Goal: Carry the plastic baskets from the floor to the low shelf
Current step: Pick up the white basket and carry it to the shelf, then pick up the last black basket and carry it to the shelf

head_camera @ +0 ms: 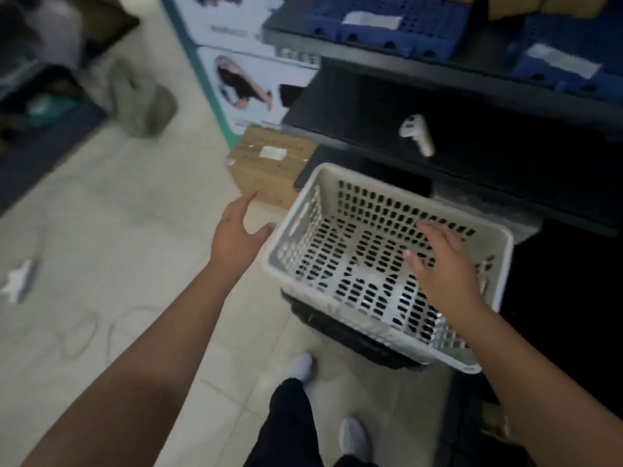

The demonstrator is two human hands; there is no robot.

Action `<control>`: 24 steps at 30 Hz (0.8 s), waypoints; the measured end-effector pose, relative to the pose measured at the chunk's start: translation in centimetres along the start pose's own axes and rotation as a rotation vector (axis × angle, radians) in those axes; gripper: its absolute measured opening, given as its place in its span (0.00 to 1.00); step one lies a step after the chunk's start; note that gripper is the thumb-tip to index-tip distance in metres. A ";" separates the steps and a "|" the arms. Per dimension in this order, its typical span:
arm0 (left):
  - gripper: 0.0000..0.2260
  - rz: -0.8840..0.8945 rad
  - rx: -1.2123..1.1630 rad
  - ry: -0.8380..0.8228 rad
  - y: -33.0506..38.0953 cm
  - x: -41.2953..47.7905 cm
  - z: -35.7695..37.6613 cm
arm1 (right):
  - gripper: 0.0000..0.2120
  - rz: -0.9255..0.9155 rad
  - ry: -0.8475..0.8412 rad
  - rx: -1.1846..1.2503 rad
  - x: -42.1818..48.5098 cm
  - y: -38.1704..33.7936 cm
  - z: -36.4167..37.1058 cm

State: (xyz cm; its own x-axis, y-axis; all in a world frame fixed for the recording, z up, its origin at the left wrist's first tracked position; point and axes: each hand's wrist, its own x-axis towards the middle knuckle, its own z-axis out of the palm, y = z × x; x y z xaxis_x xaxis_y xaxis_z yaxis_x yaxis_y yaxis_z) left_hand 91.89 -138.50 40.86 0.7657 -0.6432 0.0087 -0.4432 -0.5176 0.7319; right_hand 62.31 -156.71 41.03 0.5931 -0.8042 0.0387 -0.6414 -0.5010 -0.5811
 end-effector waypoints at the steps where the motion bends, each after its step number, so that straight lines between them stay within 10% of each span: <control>1: 0.30 -0.022 -0.019 0.046 -0.8 -2.0 -1.7 | 0.25 -0.056 -0.024 -0.005 -0.3 -1.5 0.4; 24: 0.28 -0.907 -0.084 1.064 -29.4 -69.4 -36.4 | 0.20 -1.186 -0.709 0.114 -39.7 -51.2 27.1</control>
State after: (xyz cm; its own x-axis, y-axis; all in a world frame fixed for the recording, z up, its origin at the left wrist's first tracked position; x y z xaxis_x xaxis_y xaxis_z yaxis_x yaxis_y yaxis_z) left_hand 68.80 -58.08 43.52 0.7654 0.6435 -0.0051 0.3900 -0.4576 0.7991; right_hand 84.72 -90.48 47.22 0.8900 0.4291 0.1544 0.4374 -0.7073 -0.5554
